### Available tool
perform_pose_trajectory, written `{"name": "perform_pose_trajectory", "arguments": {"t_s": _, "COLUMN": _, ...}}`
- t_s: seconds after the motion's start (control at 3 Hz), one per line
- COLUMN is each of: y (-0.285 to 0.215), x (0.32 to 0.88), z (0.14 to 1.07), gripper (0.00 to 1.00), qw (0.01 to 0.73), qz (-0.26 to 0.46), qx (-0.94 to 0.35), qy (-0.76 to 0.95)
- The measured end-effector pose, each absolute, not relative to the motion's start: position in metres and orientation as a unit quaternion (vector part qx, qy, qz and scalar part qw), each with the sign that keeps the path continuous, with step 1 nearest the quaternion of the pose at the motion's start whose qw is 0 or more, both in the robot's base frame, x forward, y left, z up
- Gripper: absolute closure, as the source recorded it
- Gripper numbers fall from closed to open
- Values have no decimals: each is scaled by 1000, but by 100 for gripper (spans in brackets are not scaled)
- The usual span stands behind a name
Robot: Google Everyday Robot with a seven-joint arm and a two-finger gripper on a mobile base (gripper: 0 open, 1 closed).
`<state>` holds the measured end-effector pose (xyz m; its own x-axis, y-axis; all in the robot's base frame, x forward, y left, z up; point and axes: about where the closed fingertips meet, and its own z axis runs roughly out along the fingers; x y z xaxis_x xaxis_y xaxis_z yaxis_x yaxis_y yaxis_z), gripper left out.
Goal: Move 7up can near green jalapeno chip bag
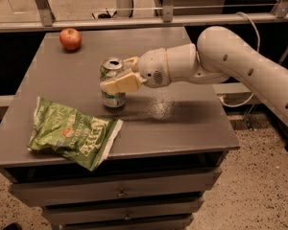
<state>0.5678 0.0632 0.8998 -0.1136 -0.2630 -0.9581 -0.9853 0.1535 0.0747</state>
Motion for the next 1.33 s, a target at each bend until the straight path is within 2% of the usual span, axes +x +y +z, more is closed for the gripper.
{"name": "perform_pose_trajectory", "arguments": {"t_s": 0.33, "y": 70, "x": 558, "z": 889, "gripper": 84, "qw": 424, "qz": 425, "qx": -497, "qy": 627}}
{"name": "perform_pose_trajectory", "arguments": {"t_s": 1.0, "y": 71, "x": 551, "z": 884, "gripper": 36, "qw": 416, "qz": 426, "qx": -499, "qy": 629}}
{"name": "perform_pose_trajectory", "arguments": {"t_s": 1.33, "y": 66, "x": 547, "z": 885, "gripper": 5, "qw": 413, "qz": 425, "qx": -503, "qy": 629}}
